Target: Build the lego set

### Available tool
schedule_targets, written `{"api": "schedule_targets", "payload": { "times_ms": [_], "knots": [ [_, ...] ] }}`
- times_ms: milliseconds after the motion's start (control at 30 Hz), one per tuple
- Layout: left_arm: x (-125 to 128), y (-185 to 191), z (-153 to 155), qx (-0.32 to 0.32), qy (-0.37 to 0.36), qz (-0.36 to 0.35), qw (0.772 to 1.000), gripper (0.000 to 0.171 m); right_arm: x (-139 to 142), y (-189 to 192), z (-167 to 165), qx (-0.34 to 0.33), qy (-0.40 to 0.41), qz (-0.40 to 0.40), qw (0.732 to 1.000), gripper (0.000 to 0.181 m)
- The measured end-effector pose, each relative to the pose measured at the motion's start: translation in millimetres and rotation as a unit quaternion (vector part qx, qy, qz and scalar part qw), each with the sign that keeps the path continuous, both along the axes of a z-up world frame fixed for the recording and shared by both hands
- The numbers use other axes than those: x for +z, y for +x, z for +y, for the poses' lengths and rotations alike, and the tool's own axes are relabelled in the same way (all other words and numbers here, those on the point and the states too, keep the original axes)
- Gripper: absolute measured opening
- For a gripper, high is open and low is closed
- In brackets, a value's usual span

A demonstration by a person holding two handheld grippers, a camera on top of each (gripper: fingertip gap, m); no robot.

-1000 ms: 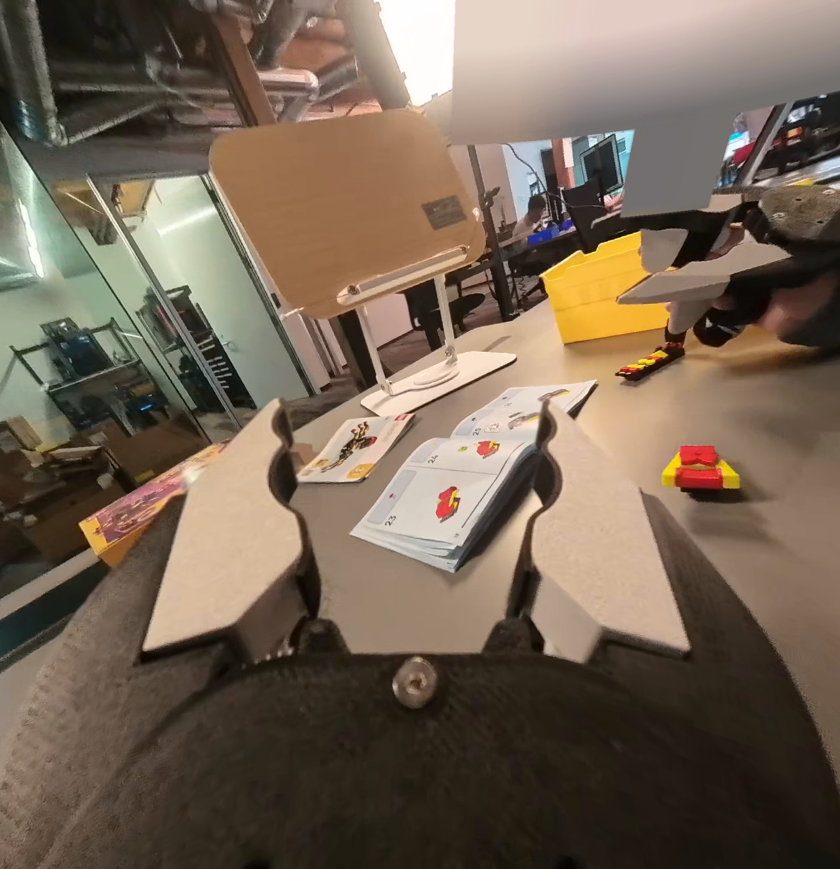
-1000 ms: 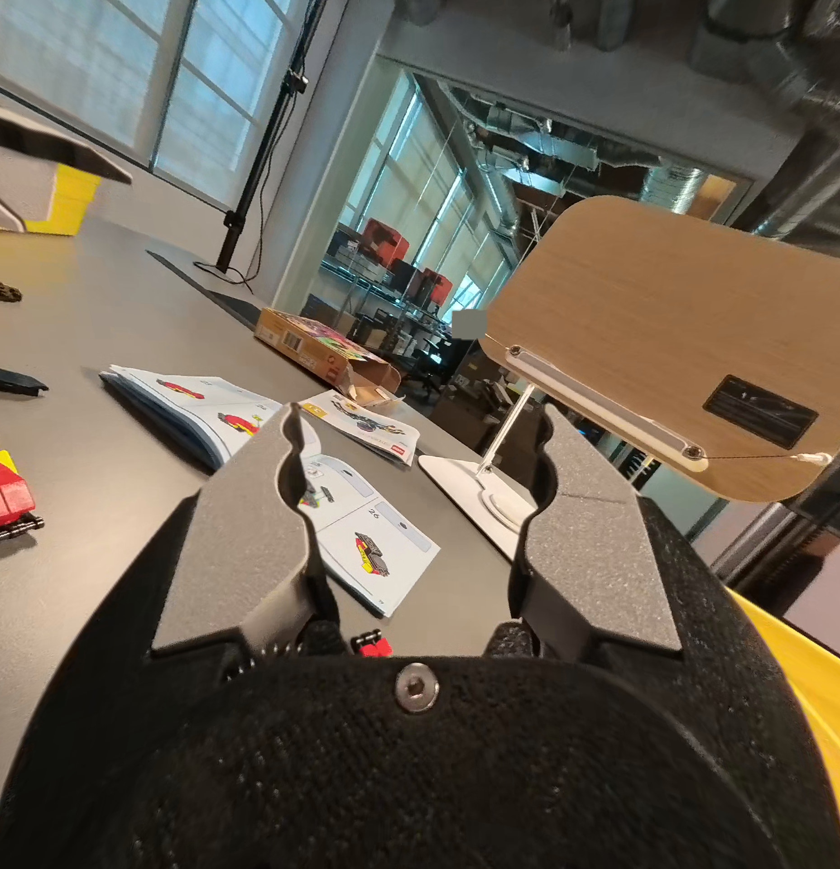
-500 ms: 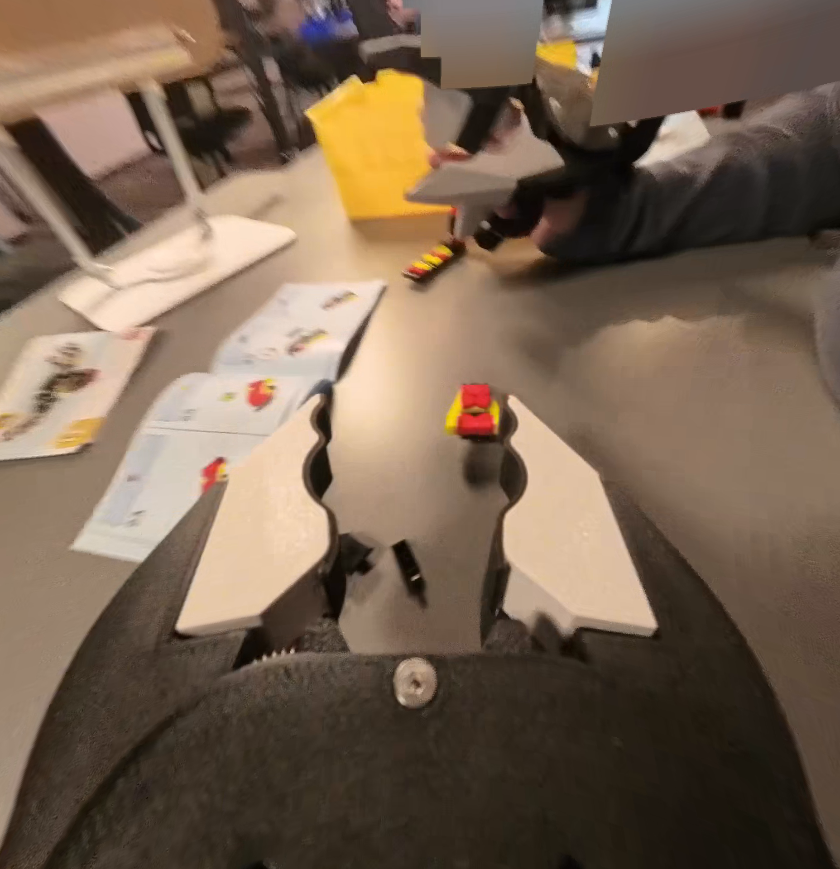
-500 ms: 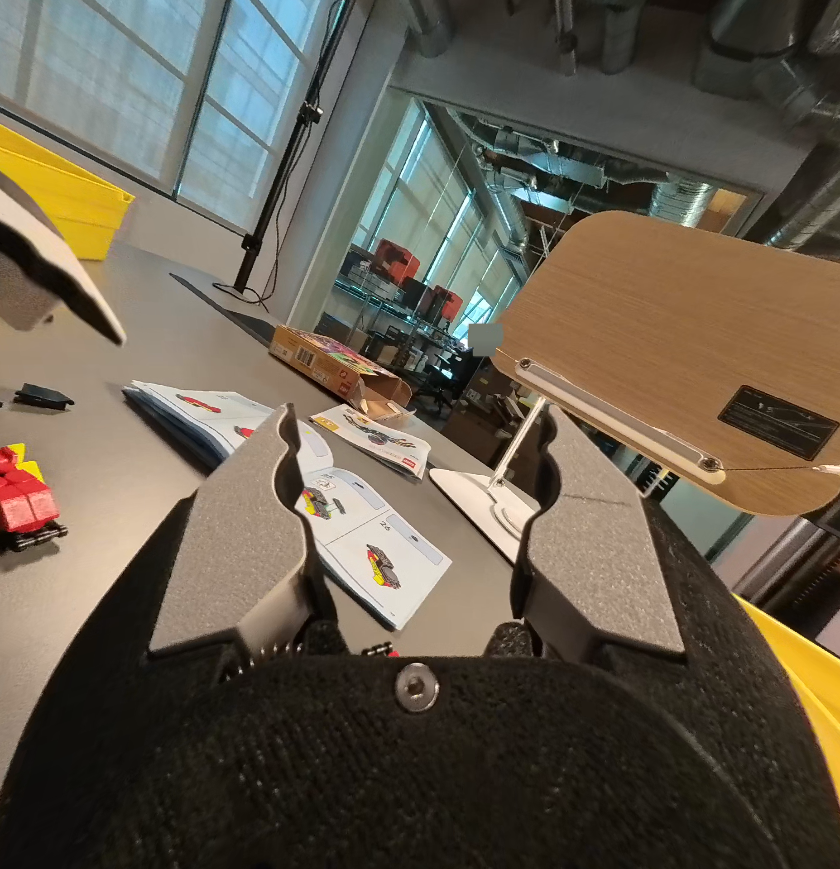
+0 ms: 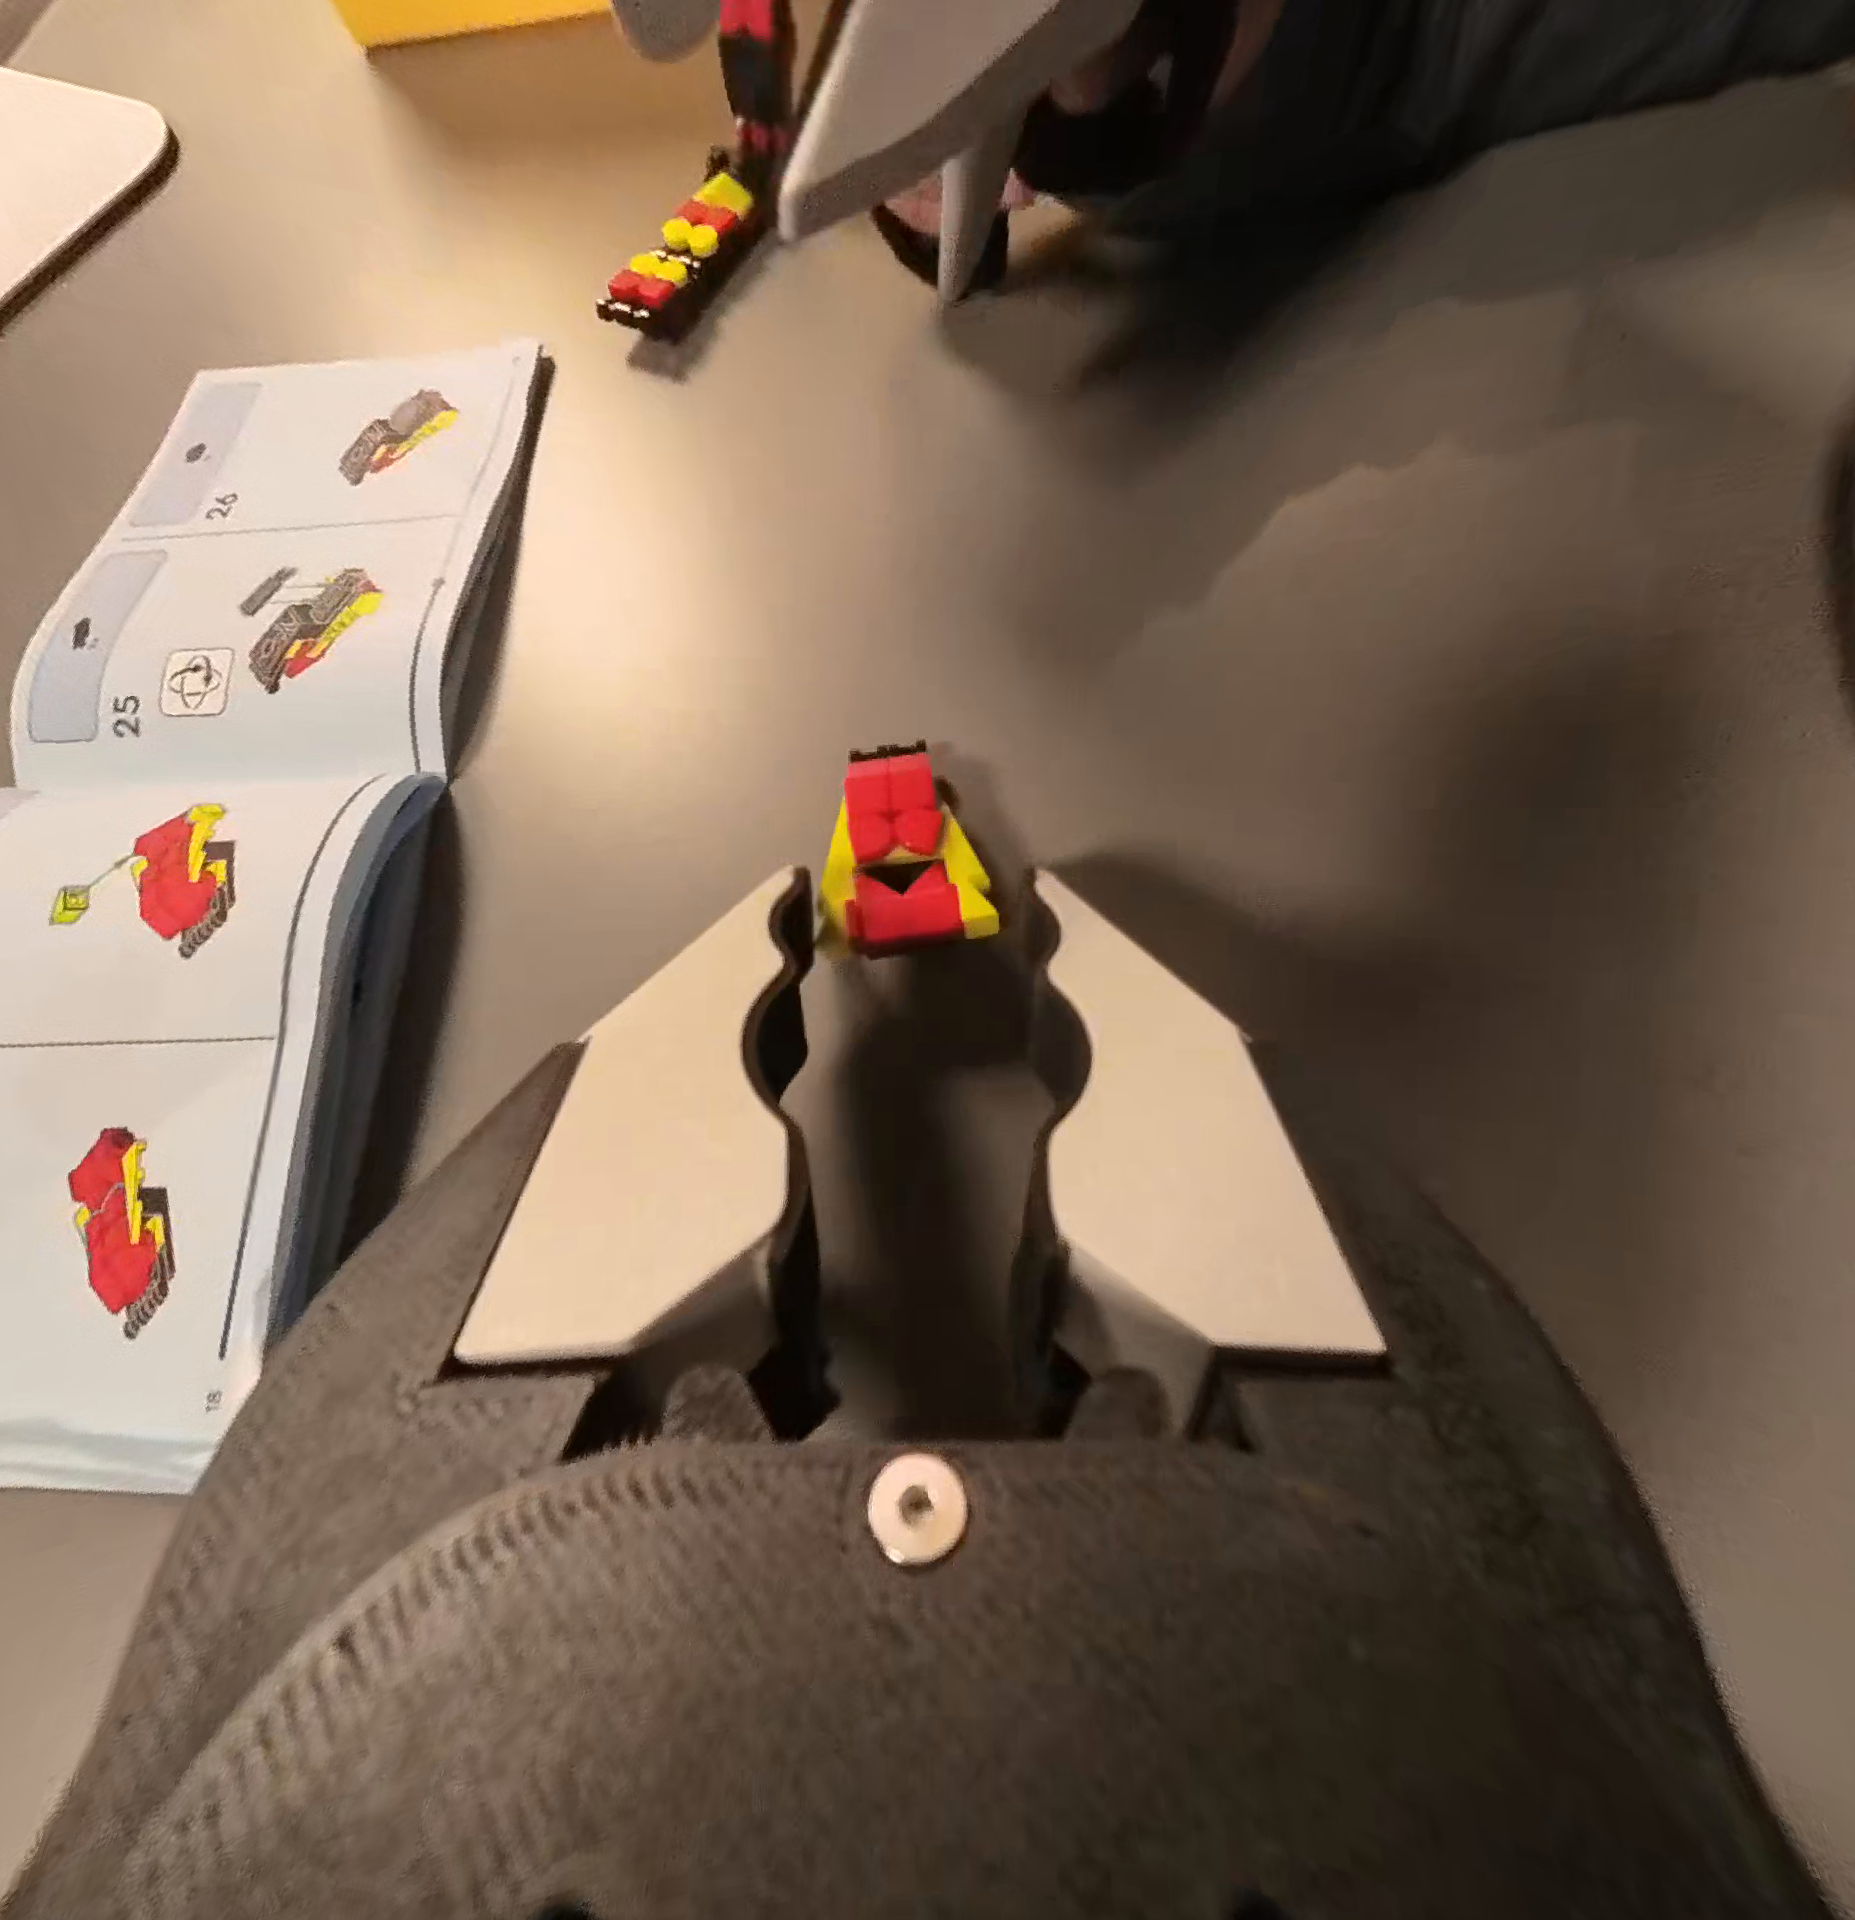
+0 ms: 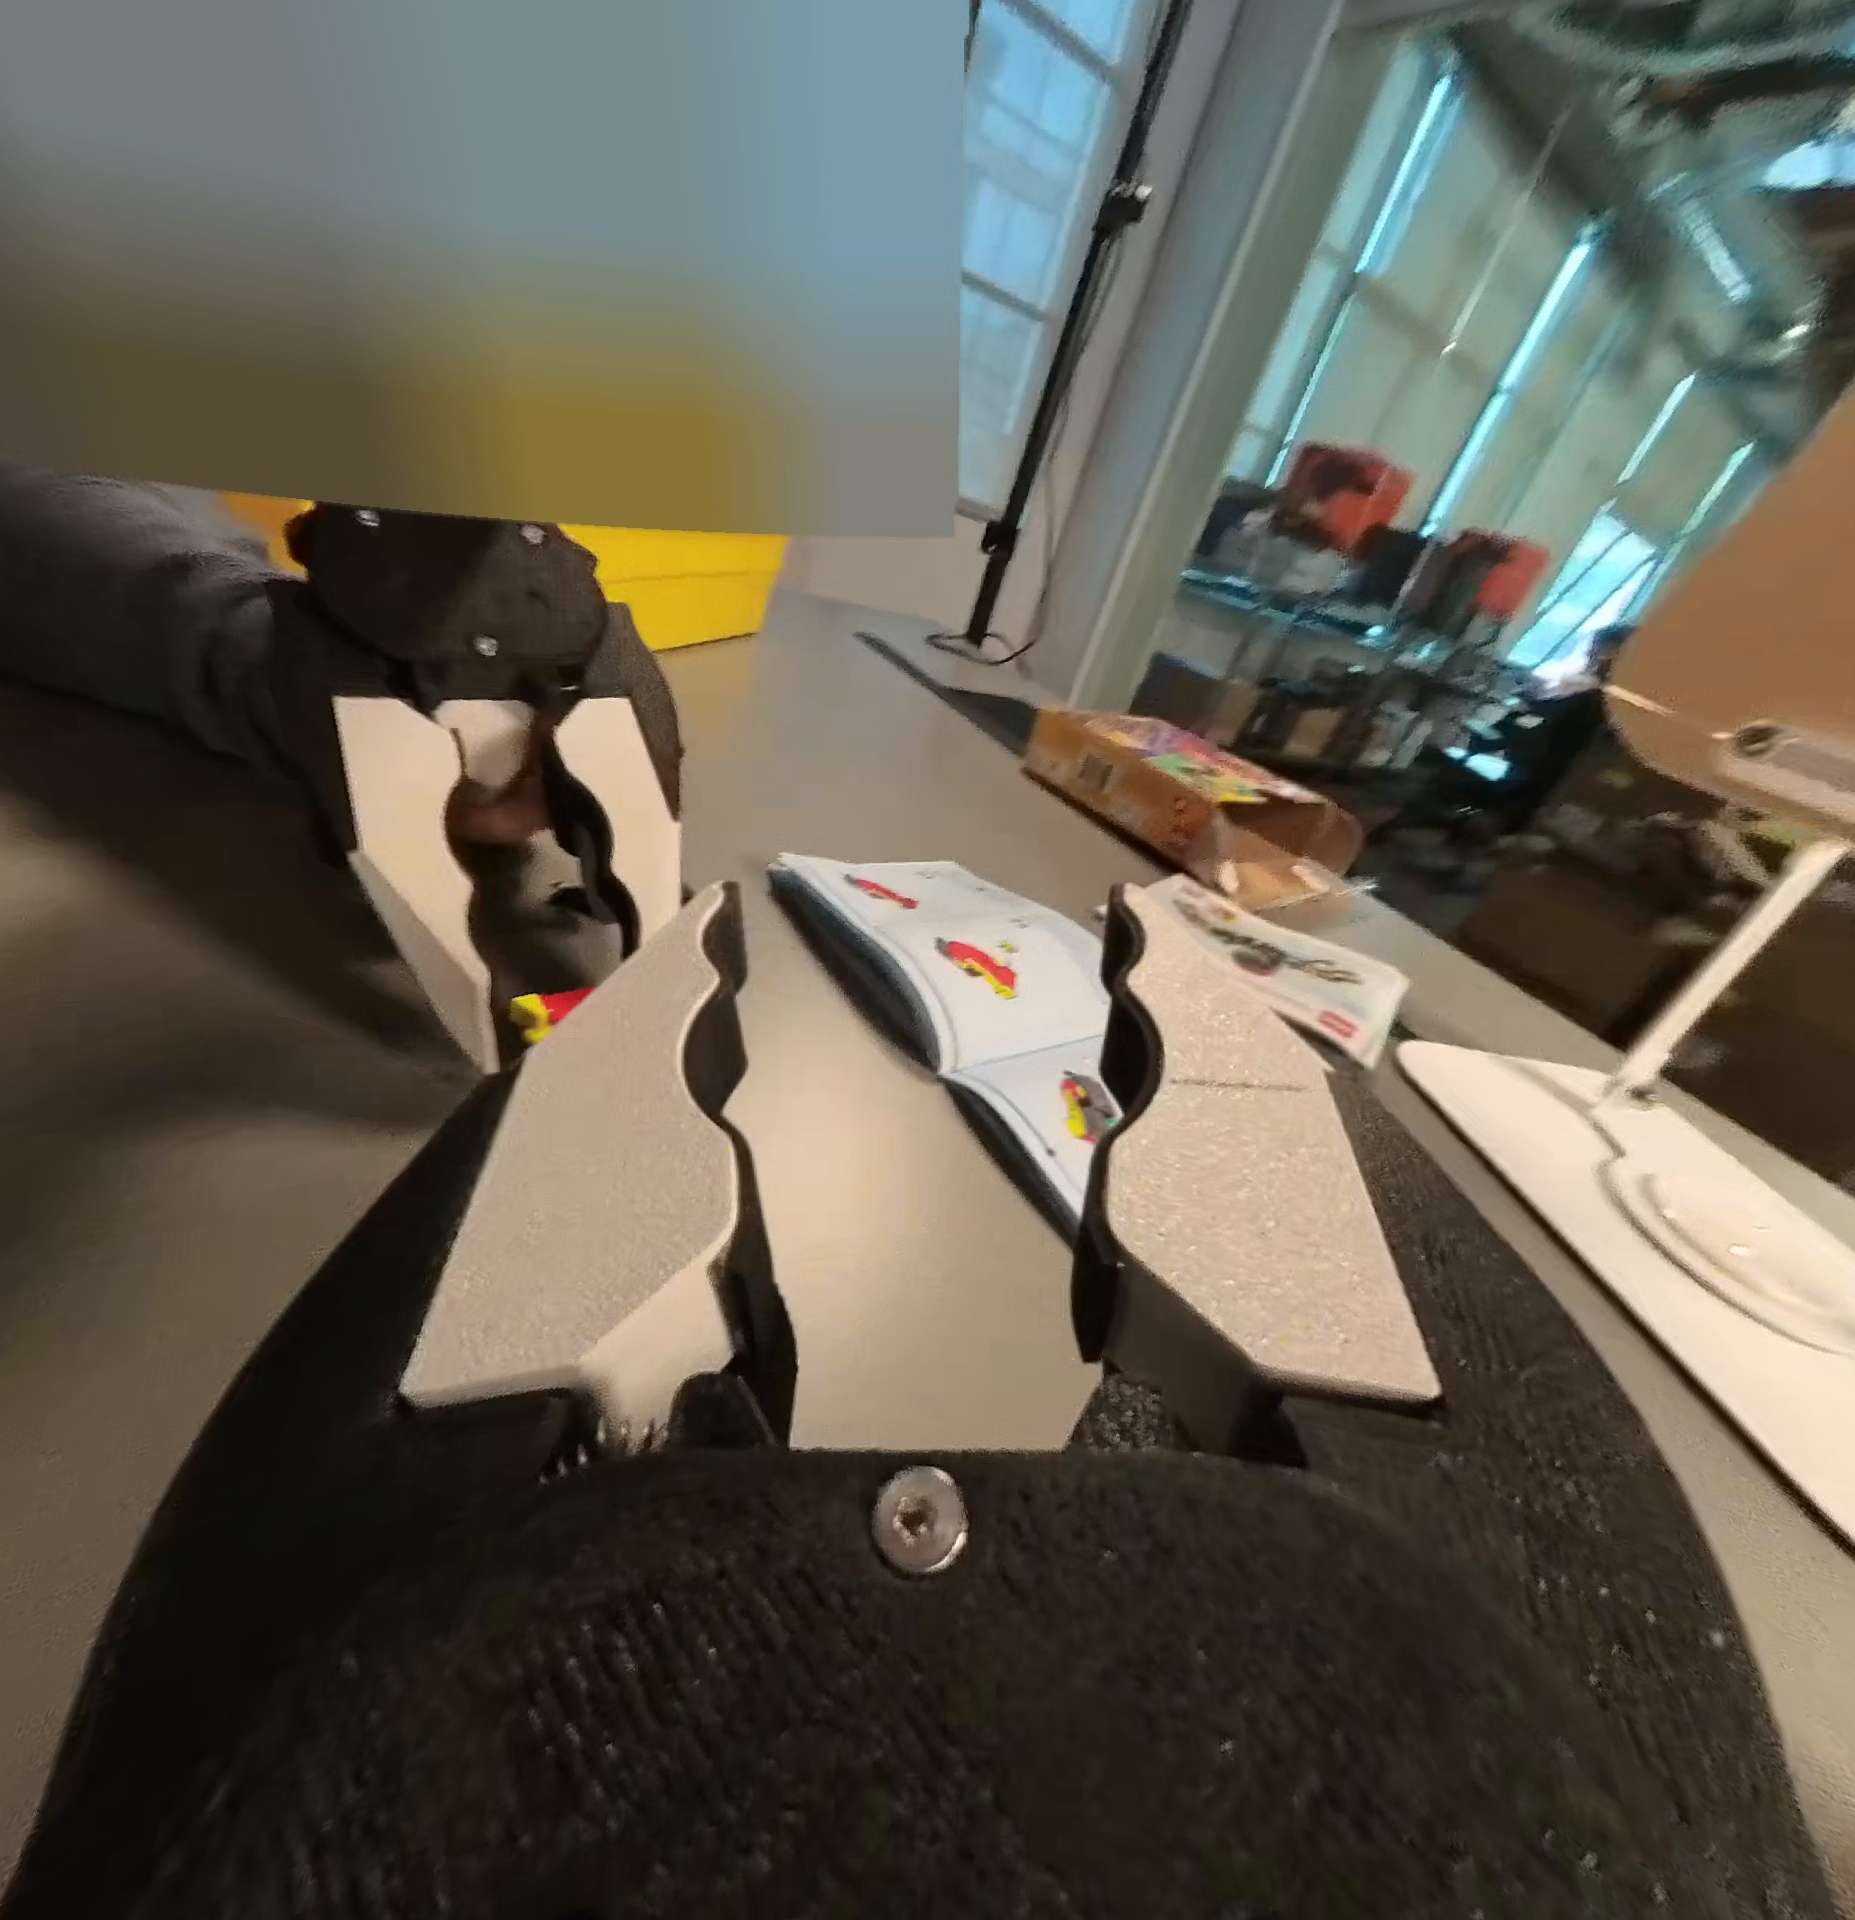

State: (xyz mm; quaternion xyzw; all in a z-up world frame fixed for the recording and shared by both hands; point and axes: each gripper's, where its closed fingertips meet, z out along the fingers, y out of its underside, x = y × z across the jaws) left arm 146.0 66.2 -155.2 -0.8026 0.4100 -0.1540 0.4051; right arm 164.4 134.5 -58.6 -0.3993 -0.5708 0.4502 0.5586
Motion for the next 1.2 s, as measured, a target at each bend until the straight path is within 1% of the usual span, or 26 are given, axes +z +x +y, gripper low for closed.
{"api": "schedule_targets", "payload": {
  "times_ms": [67,133,200,300,333,367,400,467,533,600,633,667,700,767,800,900,1000,1100,1200],
  "knots": [
    [-3,0,-1,-0.003,0.007,0.018,1.0,0.035,-4,0,-7,0.021,-0.008,-0.019,1.0,0.058],
    [-1,0,0,-0.004,0.027,0.026,0.999,0.035,-12,-2,-16,0.052,-0.027,-0.056,0.997,0.047],
    [3,-1,2,-0.006,0.056,0.035,0.998,0.035,-23,-5,-25,0.076,-0.065,-0.108,0.989,0.047],
    [16,-1,5,-0.013,0.145,0.052,0.988,0.034,-41,-9,-32,0.084,-0.137,-0.183,0.97,0.045],
    [22,-1,6,-0.017,0.185,0.062,0.981,0.034,-49,-9,-33,0.083,-0.166,-0.213,0.959,0.04],
    [27,0,5,-0.025,0.223,0.074,0.972,0.034,-56,-9,-37,0.092,-0.198,-0.239,0.946,0.04],
    [30,2,3,-0.039,0.257,0.088,0.962,0.034,-58,-8,-44,0.115,-0.236,-0.254,0.931,0.039],
    [37,6,0,-0.054,0.309,0.11,0.943,0.035,-51,-6,-58,0.167,-0.33,-0.251,0.894,0.035],
    [43,13,-7,-0.072,0.343,0.112,0.93,0.034,-44,-4,-71,0.221,-0.419,-0.251,0.844,0.032],
    [47,18,-12,-0.088,0.362,0.111,0.921,0.034,-40,-3,-79,0.254,-0.477,-0.252,0.803,0.031],
    [46,19,-13,-0.094,0.365,0.113,0.919,0.034,-35,-3,-82,0.271,-0.497,-0.245,0.787,0.029],
    [45,19,-14,-0.097,0.366,0.117,0.918,0.035,-33,-2,-83,0.279,-0.508,-0.242,0.778,0.027],
    [46,21,-15,-0.102,0.372,0.118,0.915,0.034,-34,-2,-84,0.28,-0.508,-0.246,0.776,0.024],
    [49,24,-20,-0.111,0.383,0.107,0.911,0.034,-34,0,-86,0.29,-0.494,-0.249,0.78,0.02],
    [50,25,-21,-0.111,0.384,0.102,0.911,0.035,-33,1,-87,0.29,-0.483,-0.25,0.788,0.018],
    [46,22,-18,-0.103,0.368,0.101,0.918,0.037,-37,2,-87,0.274,-0.424,-0.257,0.824,0.018],
    [45,18,-15,-0.093,0.353,0.096,0.926,0.045,-44,2,-83,0.243,-0.333,-0.267,0.871,0.018],
    [39,10,-10,-0.08,0.332,0.103,0.934,0.053,-47,3,-78,0.222,-0.233,-0.256,0.912,0.018],
    [38,-4,-6,-0.058,0.323,0.111,0.938,0.054,-53,6,-71,0.193,-0.081,-0.24,0.948,0.017]
  ]
}}
